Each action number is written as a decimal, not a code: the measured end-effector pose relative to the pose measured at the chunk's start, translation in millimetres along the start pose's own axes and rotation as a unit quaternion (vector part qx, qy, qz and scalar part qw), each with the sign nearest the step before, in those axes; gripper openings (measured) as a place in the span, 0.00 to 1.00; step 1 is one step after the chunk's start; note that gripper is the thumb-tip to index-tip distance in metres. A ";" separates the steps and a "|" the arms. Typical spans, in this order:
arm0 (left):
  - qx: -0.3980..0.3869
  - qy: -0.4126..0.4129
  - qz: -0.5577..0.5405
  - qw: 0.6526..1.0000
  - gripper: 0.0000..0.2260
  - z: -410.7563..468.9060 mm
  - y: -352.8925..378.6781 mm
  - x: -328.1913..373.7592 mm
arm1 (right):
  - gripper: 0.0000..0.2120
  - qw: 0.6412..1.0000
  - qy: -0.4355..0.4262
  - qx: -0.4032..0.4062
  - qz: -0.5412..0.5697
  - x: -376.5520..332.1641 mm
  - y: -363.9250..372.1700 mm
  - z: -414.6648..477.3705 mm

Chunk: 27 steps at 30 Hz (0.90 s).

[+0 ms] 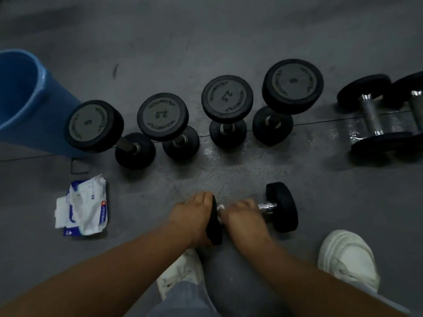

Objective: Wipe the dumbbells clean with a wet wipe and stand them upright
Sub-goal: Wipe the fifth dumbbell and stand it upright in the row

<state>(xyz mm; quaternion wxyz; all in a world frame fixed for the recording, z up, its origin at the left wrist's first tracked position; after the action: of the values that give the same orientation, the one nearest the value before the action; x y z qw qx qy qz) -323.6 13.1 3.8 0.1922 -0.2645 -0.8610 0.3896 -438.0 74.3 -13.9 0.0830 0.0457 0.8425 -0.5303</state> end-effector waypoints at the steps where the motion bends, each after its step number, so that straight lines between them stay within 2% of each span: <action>1: -0.001 -0.003 0.000 1.000 0.50 -0.2 2.1 1.6 | 0.15 1.000 0.010 0.000 0.006 -0.5 6.3 -3.4; 3: 0.000 -0.007 0.005 1.000 0.50 -1.9 5.4 3.4 | 0.14 0.999 0.030 -0.027 0.002 3.4 9.8 6.8; 5: 0.006 -0.013 0.015 1.000 0.49 -2.3 4.4 2.8 | 0.10 0.998 0.008 -0.063 -0.026 4.2 5.3 22.1; 7: 0.012 -0.012 0.013 1.000 0.46 0.0 1.6 1.1 | 0.10 0.998 -0.032 -0.024 -0.038 0.5 4.5 21.6; 11: -0.007 -0.011 -0.017 1.000 0.42 3.9 -1.6 -2.4 | 0.21 0.997 -0.017 0.054 -0.050 0.1 31.3 -0.3; 14: -0.019 -0.016 -0.022 0.999 0.41 4.2 -4.1 -3.1 | 0.33 0.999 0.032 -0.004 -0.027 -5.7 32.2 -0.4; 17: -0.017 -0.020 -0.016 1.000 0.42 4.4 -4.6 -3.9 | 0.30 0.993 0.040 -0.075 -0.080 -13.3 15.3 6.3; 20: -0.022 -0.027 -0.019 0.999 0.49 1.9 -0.8 -4.3 | 0.22 0.987 -0.007 -0.077 -0.142 -8.0 7.4 12.7; 23: -0.024 -0.027 -0.021 0.999 0.53 0.9 3.9 -4.9 | 0.12 0.990 -0.011 -0.117 -0.078 -1.9 -2.8 26.3; 25: -0.018 -0.025 -0.036 0.999 0.50 1.6 4.0 -4.3 | 0.13 0.985 0.003 -0.165 -0.050 -1.8 -6.0 41.7; 27: -0.015 -0.021 -0.039 0.999 0.49 2.7 3.2 -5.4 | 0.13 0.984 0.007 -0.172 -0.046 -3.9 -4.7 40.2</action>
<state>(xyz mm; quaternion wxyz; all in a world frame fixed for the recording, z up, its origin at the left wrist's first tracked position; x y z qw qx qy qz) -319.9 10.0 -1.1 0.1852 -0.2258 -0.8802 0.3740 -431.3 36.1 -26.1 0.0590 -0.0047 0.9228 -0.3806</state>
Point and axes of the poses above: each hand's wrist, its own z-axis towards the middle knuckle, its own y-axis out of the palm, x = y × z, the point moved 3 cm from there along z, towards the middle knuckle, and after that the axes turned 3 degrees about -z, right-handed, at the moved point
